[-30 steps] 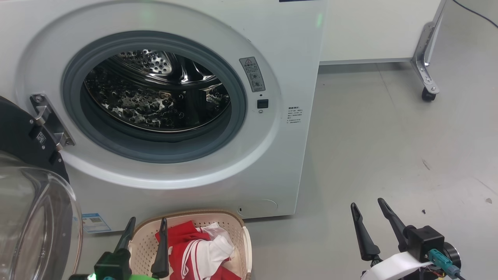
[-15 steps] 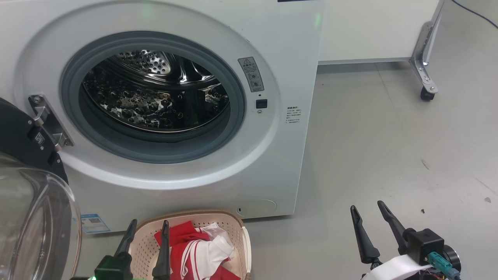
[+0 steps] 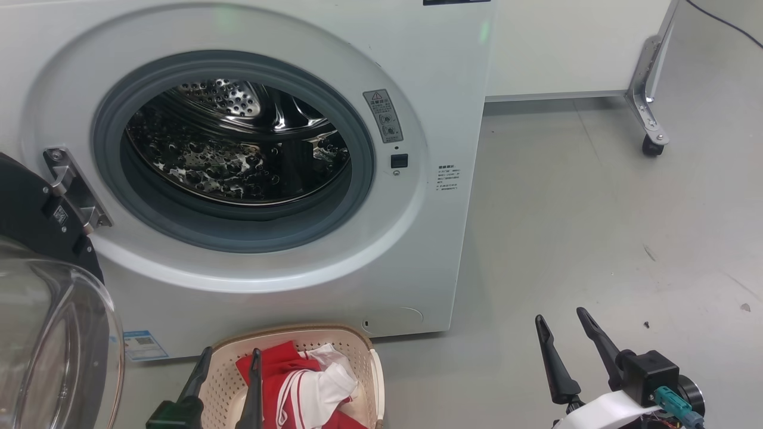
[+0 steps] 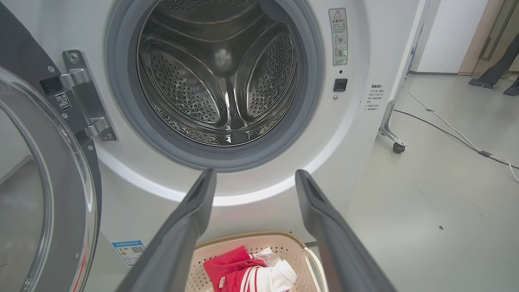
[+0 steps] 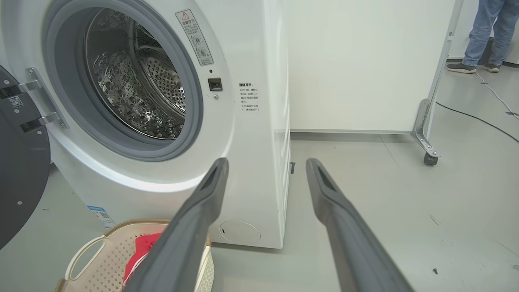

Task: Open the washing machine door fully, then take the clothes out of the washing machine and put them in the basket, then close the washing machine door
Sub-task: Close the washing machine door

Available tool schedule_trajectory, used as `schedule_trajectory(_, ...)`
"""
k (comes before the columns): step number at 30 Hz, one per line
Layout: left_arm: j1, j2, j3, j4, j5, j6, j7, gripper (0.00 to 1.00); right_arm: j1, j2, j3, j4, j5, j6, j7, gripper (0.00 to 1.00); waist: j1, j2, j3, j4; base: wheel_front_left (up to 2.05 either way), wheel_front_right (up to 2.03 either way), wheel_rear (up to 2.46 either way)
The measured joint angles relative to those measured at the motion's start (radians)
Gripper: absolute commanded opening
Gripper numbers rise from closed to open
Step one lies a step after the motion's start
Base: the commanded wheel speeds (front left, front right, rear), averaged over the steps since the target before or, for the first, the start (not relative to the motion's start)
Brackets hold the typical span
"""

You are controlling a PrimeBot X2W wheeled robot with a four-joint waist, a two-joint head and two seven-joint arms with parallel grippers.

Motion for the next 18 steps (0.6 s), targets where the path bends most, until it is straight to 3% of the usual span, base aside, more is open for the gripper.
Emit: schedule_trajectory(18, 0.017, 0.001, 0.000, -0.048, 0.010, 0.006, 0.031, 1.00, 0.000, 0.000, 0.002, -0.002, 0.000, 0.000, 0.000, 1.00, 0.0000, 0.0000, -0.001, -0.005, -0.37, 0.37, 0.00)
